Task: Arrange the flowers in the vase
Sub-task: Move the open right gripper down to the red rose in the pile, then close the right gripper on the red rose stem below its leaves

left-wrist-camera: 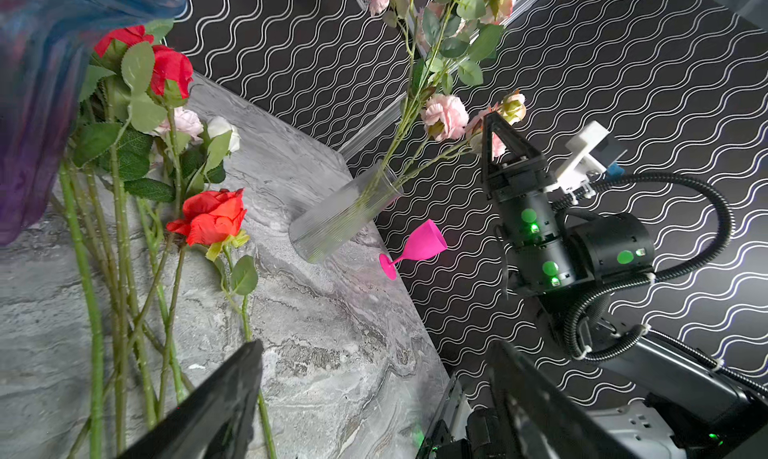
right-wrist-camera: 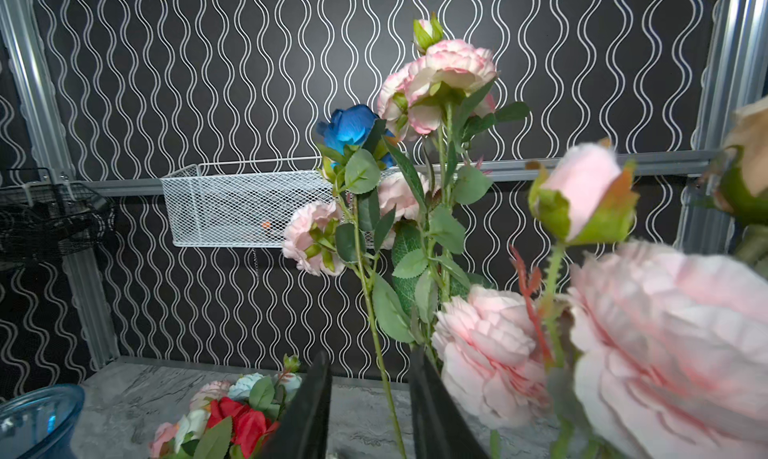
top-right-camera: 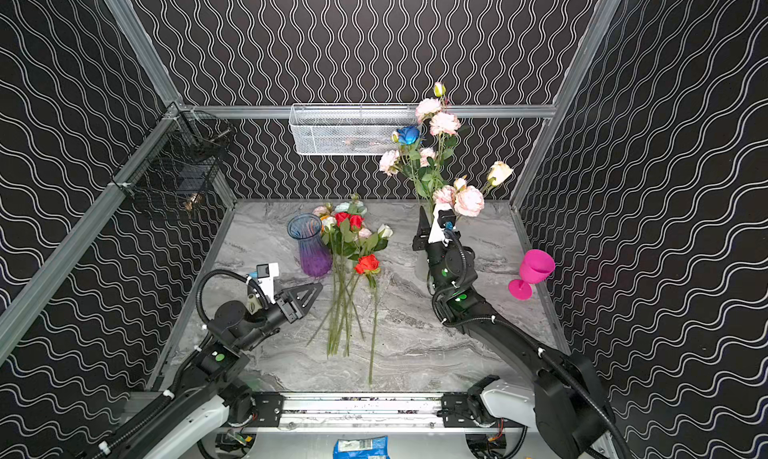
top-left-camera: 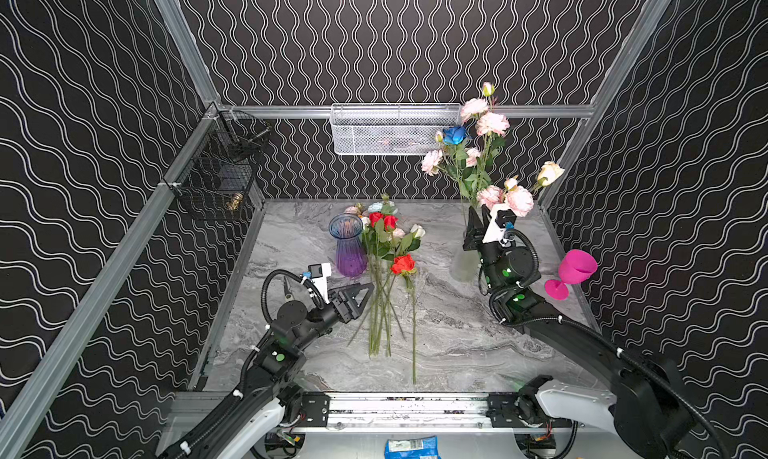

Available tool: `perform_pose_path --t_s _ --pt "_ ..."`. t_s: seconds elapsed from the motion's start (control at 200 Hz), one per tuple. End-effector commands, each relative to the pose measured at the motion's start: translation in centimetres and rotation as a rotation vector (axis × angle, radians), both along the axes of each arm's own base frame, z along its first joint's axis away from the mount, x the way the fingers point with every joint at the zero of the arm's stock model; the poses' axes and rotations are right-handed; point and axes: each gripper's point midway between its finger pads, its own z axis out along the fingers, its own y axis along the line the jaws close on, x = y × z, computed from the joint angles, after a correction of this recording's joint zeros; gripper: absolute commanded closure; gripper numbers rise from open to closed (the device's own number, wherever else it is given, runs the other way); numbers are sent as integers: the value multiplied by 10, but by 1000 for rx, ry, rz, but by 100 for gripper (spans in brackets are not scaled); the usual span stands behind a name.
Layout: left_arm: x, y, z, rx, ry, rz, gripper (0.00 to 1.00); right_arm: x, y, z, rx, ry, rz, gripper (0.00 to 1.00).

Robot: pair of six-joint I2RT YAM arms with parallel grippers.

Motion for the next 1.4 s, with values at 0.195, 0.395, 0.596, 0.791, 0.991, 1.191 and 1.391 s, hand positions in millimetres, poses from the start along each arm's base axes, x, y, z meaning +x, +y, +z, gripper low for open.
perform_pose_path --t_s 0.195,0.395,0.596,0.791,0.991,1.191,1.391 --pt "-11 86 -24 178 121 399 10 -48 25 -11 11 149 57 65" --pt "-20 88 -59 193 274 395 8 -57 78 -103 -9 524 269 64" --pt "-19 72 -74 209 325 318 9 -63 119 -196 -218 814 338 58" --pt "-20 70 -80 219 340 305 9 -54 133 -260 -299 1027 281 52" --pt "-23 69 -83 213 346 292 9 -50 141 -313 -340 1176 243 50" --pt "-25 70 -80 233 337 289 9 -53 135 -338 -295 1261 232 51" --pt "-26 71 -79 227 326 292 9 -54 132 -352 -312 1298 222 56"
